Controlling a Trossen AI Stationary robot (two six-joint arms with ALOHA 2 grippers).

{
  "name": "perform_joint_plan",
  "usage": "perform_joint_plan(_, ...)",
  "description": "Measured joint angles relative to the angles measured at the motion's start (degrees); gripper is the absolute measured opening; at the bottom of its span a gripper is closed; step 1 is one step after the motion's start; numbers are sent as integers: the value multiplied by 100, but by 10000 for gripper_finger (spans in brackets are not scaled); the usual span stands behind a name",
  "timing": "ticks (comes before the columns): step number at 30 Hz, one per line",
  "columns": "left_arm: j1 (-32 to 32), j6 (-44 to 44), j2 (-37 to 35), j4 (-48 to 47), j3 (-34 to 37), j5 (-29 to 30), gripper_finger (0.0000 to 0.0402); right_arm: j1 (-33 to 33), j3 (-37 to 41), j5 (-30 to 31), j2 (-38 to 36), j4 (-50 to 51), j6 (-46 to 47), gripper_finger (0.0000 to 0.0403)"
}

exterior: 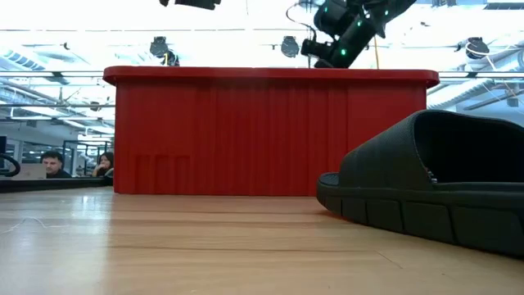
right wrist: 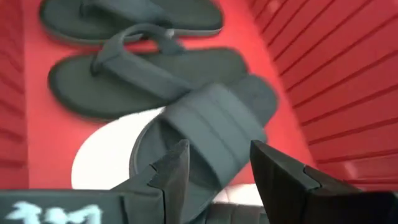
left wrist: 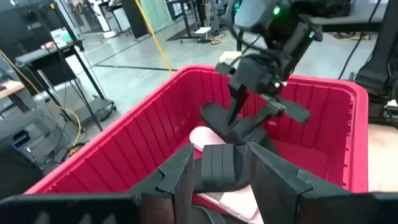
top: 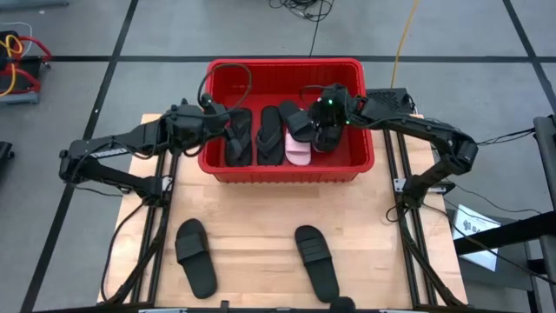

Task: Pick and place slides into bin
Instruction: Put the black slide into the red bin

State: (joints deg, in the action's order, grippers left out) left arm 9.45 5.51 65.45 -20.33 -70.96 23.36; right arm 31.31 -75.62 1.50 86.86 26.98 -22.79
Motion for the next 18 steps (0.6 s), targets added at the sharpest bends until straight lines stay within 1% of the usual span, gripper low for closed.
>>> perform_joint_plan(2, 103, -114, 0, -5, 0, -52, 147, 100, 3, -284, 100, 7, -290, 160)
perform_joint_plan(5, 211, -227, 0, -5, 0, -68, 147, 149, 3, -477, 230, -21, -757, 160)
perform_joint_plan(10, 339, -355, 0, 1, 0, -69, 147, 149, 1, -467, 553, -111, -1418, 160)
perform_joint_plan(15, 420, -379, 0, 1, 0, -66, 147, 168, 1, -439, 843, -280, -1601, 160)
perform_joint_plan(16, 429, -379, 0, 1, 0, -66, 147, 173, 1, -396, 891, -306, -1657, 160)
perform_joint_plan(18, 450, -381, 0, 1, 0, -64, 147, 171, 1, -119, 978, -368, -1848, 160)
